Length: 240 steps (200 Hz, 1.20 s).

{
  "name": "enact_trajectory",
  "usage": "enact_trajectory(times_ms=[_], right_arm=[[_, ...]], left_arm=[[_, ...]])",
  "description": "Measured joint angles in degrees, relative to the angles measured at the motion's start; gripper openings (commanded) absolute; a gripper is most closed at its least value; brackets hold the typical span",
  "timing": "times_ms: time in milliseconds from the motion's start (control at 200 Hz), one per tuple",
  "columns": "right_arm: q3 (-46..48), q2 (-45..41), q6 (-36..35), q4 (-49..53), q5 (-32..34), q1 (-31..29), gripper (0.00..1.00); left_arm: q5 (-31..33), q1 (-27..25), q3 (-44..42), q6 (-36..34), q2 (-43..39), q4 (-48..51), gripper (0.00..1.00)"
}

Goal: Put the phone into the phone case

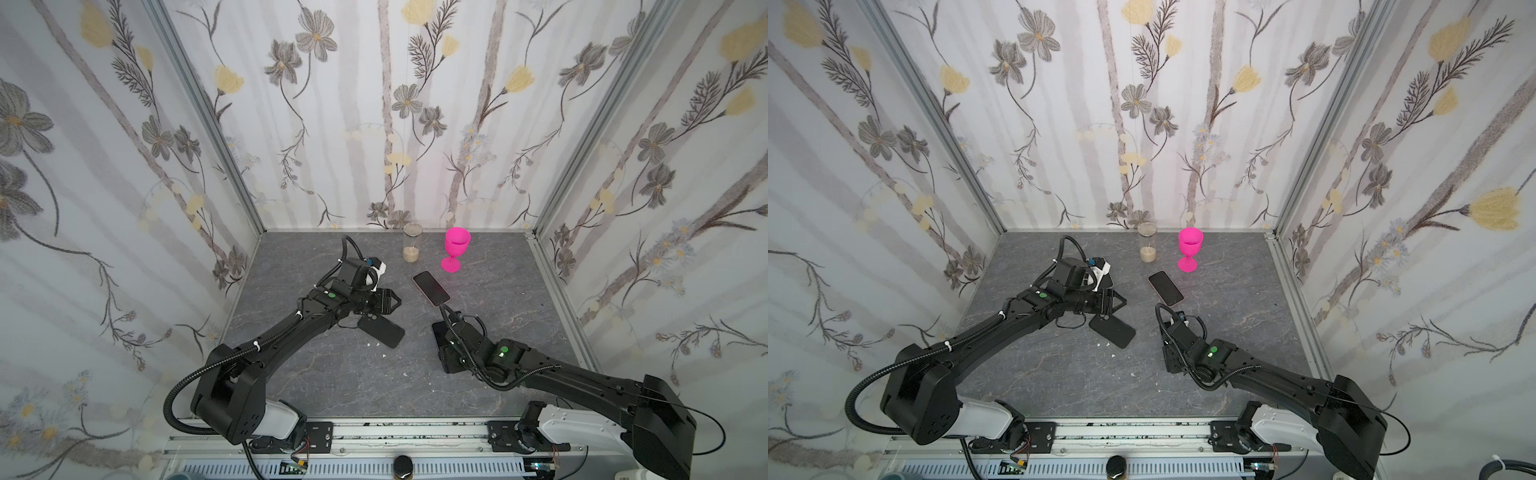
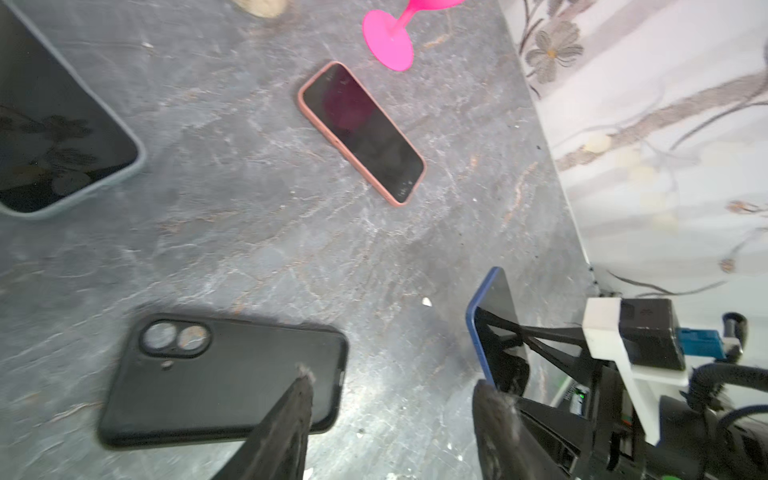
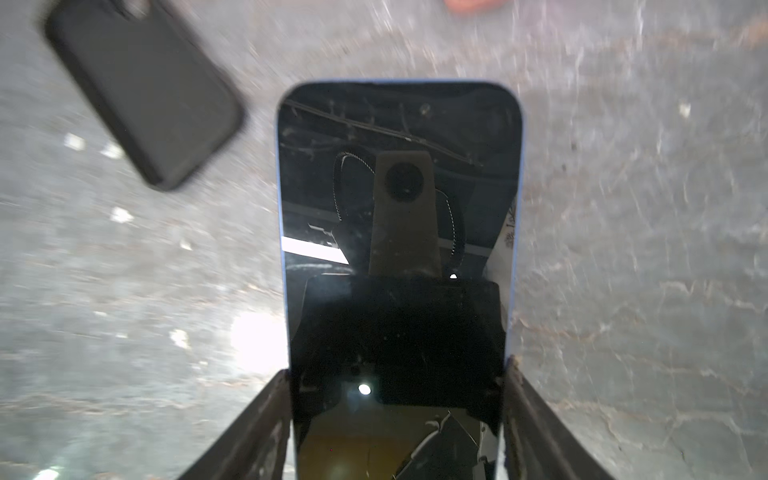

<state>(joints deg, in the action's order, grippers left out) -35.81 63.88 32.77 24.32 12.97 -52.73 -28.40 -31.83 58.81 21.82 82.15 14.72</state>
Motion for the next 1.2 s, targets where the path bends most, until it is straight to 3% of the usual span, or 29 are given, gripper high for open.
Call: enact_trajectory(times_ms=[210,390,649,949,1199], right_arm=[[-1.5,-4.0,-3.1,-4.5,-0.3,-1.1,0.37],[-2.5,-4.7,-5.1,-7.4,-2.3,-2.9,0.37],[-4.1,-3.7,-6.9,-8.8,-2.8,-6.1,0.37],[-4.6,-2.8,-7.4,-9.9,-2.3,-7.1,0.38],[-4.7,-2.9,-7.8,-9.9,-1.1,-7.1,0.41]], left_arm=[[-9.4,-2.4,0.2,2.7,0.5,-2.6,0.59],[-13.6,-3.8,0.2,3.9,1.0,-3.8,0.51],[-16.4,-4.2,0.5,4.1,1.3,-3.7,0.31],[-17.2,-4.2,1.0,3.8,1.6,-3.1,0.0],[-17.2,-4.2,1.3,3.8,1.6,-3.3,0.0]])
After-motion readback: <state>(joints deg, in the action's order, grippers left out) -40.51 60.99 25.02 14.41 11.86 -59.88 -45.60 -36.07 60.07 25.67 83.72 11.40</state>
